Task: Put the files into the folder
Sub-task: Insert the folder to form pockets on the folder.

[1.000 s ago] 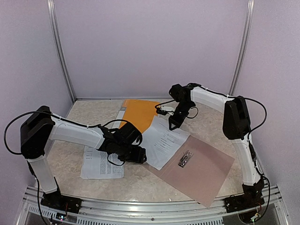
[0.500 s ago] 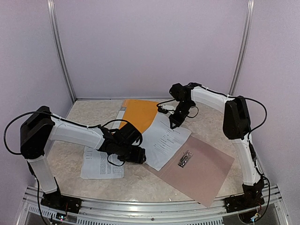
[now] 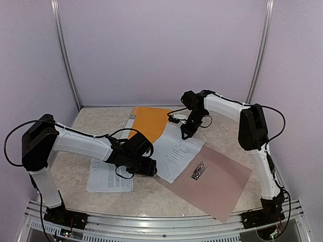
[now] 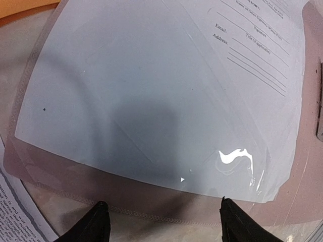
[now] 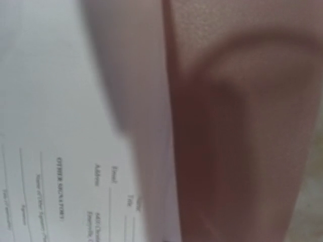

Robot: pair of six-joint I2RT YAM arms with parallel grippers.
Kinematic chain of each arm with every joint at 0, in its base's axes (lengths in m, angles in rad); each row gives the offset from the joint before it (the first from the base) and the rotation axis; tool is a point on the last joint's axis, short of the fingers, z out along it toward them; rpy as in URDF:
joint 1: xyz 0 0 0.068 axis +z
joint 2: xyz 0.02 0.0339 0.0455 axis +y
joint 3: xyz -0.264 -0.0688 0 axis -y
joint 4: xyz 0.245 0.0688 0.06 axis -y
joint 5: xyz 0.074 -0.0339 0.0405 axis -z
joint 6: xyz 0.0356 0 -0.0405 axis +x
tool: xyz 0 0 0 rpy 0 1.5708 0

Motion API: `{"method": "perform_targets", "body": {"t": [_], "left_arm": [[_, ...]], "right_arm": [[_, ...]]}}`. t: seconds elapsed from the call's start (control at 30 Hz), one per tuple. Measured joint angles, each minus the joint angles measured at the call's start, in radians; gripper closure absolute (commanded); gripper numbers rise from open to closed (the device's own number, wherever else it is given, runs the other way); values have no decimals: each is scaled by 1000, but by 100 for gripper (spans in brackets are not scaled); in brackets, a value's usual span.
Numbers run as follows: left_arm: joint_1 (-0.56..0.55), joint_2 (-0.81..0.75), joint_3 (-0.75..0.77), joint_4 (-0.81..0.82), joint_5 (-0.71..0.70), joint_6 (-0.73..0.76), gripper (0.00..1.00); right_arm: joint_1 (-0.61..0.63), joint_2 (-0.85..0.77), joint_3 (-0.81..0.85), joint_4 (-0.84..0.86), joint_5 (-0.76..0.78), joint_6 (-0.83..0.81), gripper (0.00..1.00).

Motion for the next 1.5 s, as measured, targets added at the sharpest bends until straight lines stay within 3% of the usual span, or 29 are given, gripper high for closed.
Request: {"method": "perform_targets", "body": {"t": [0.33, 0.6, 0.73, 1.5], "left_arm": [[-11, -6, 0, -32, -44, -11, 27], [-19, -80, -76, -68, -73, -60, 12], [-14, -108, -103, -70, -72, -90, 10], [121, -76, -69, 35, 100, -433, 7]], "right_arm": [[10, 0, -26, 5, 8, 1, 100], [9, 0, -27, 6, 28, 4, 100], [6, 0, -27, 6, 30, 6, 100], [6, 0, -27, 6, 32, 17, 100]]}}
